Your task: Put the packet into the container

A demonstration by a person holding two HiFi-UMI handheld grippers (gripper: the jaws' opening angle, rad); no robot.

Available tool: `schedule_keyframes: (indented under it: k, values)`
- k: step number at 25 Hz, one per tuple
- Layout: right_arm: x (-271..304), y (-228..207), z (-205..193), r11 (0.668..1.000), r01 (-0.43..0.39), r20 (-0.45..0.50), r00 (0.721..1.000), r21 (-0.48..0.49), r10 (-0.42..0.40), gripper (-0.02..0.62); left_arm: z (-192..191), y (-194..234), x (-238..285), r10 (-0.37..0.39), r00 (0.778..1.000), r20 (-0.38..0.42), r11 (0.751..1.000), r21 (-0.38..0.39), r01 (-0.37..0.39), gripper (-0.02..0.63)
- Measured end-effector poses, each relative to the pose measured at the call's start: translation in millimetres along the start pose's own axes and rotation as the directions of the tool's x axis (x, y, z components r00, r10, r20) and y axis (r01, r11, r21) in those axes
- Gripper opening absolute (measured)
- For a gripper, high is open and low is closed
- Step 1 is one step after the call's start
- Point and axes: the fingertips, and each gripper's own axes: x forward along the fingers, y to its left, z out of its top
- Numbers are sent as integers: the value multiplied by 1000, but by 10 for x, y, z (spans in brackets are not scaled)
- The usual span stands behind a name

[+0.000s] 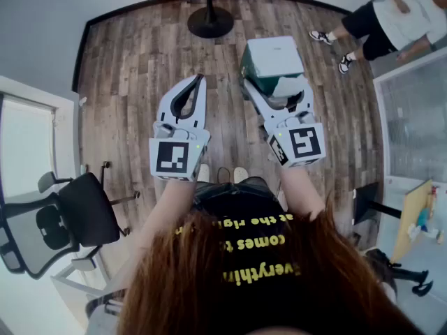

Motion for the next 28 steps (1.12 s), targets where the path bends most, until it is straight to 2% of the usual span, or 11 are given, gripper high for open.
schedule_keyframes:
  k: [14, 28]
  values:
    - [-41, -103, 68, 1000, 25, 16, 1000, 3, -25, 368, -18, 74, 6, 30, 1000, -5, 1000, 2, -30, 0]
    - [-74, -225, 164, 1000, 16, 47, 999, 2, -16, 368, -76, 23, 63, 51, 999, -10, 999, 14, -51, 0]
